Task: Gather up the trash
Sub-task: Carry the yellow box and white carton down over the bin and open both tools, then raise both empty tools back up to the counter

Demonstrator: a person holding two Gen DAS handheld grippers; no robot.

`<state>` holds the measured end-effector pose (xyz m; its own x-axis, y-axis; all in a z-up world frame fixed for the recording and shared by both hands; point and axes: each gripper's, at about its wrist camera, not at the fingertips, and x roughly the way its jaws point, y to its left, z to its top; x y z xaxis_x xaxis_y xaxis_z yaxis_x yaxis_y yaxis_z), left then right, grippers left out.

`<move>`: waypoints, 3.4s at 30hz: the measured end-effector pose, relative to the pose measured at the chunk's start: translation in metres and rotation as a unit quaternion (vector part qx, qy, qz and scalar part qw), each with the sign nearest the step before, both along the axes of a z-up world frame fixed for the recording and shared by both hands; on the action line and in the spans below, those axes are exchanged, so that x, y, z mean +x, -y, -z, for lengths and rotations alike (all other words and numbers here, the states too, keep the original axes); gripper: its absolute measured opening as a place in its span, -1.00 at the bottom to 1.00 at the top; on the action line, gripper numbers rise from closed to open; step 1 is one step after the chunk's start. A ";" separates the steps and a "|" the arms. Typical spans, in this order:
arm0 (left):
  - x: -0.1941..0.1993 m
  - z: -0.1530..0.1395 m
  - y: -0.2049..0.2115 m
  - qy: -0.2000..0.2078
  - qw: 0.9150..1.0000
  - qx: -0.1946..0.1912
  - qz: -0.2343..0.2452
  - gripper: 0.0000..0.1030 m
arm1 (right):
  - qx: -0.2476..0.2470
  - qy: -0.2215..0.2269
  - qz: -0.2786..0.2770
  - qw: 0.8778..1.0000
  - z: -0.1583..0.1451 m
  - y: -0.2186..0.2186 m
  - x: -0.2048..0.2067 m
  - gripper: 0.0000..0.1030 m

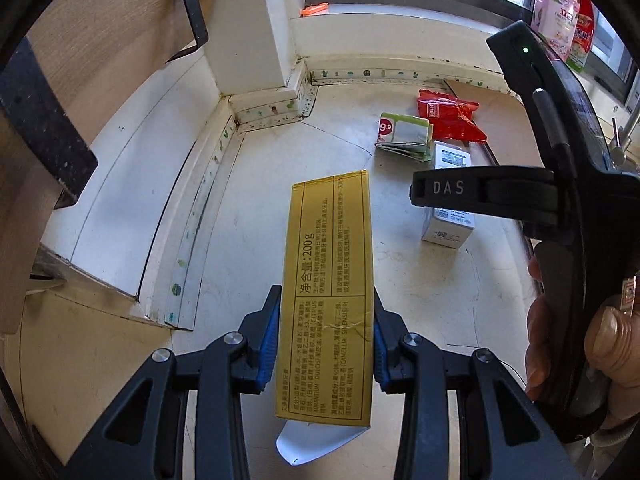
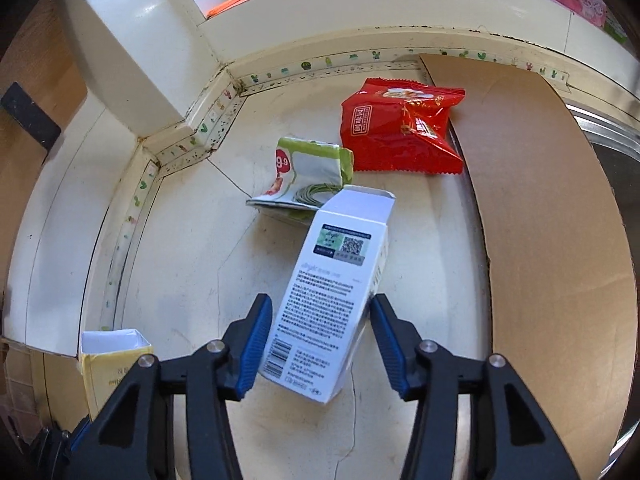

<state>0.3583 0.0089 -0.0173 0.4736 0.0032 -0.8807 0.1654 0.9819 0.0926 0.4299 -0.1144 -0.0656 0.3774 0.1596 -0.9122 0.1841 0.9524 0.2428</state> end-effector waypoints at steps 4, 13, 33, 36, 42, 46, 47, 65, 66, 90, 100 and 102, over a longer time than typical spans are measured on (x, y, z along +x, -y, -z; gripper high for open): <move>-0.017 -0.013 -0.003 0.005 1.000 -0.009 0.004 -0.29 | 0.021 -0.002 -0.008 1.000 -0.013 0.006 -0.019 -0.32; -0.085 -0.075 -0.001 0.034 0.998 -0.031 0.034 -0.29 | 0.092 0.035 -0.021 0.995 -0.080 0.027 -0.106 -0.32; -0.291 -0.037 -0.037 0.035 0.974 -0.223 -0.024 -0.29 | 0.130 0.142 -0.132 0.972 -0.101 0.001 -0.351 -0.32; -0.305 -0.004 -0.043 0.031 0.971 -0.231 -0.054 -0.29 | 0.110 0.150 -0.143 0.972 -0.078 -0.008 -0.377 -0.32; -0.321 0.066 -0.043 0.000 0.974 -0.207 -0.087 -0.29 | 0.098 0.113 -0.148 0.978 -0.008 -0.019 -0.405 -0.32; -0.325 0.114 -0.036 -0.045 0.973 -0.207 -0.090 -0.29 | 0.101 0.054 -0.138 0.984 0.047 -0.017 -0.408 -0.32; -0.324 0.123 -0.033 -0.054 0.974 -0.203 -0.088 -0.29 | 0.100 0.039 -0.133 0.985 0.062 -0.015 -0.408 -0.32; -0.303 0.287 0.020 -0.220 0.962 -0.155 -0.053 -0.29 | 0.138 -0.148 -0.039 0.979 0.233 0.033 -0.386 -0.26; -0.301 0.291 0.021 -0.224 0.961 -0.156 -0.053 -0.29 | 0.138 -0.153 -0.038 0.978 0.238 0.033 -0.386 -0.26; -0.294 0.292 -0.001 -0.210 0.963 -0.150 -0.072 0.15 | 0.126 -0.129 -0.046 0.983 0.226 0.022 -0.386 -0.07; -0.306 0.235 -0.007 -0.151 0.974 -0.152 -0.067 0.29 | 0.092 -0.076 -0.065 0.991 0.174 0.016 -0.399 -0.07; -0.311 0.219 -0.007 -0.135 0.977 -0.154 -0.064 0.31 | 0.082 -0.060 -0.068 0.993 0.160 0.015 -0.402 -0.07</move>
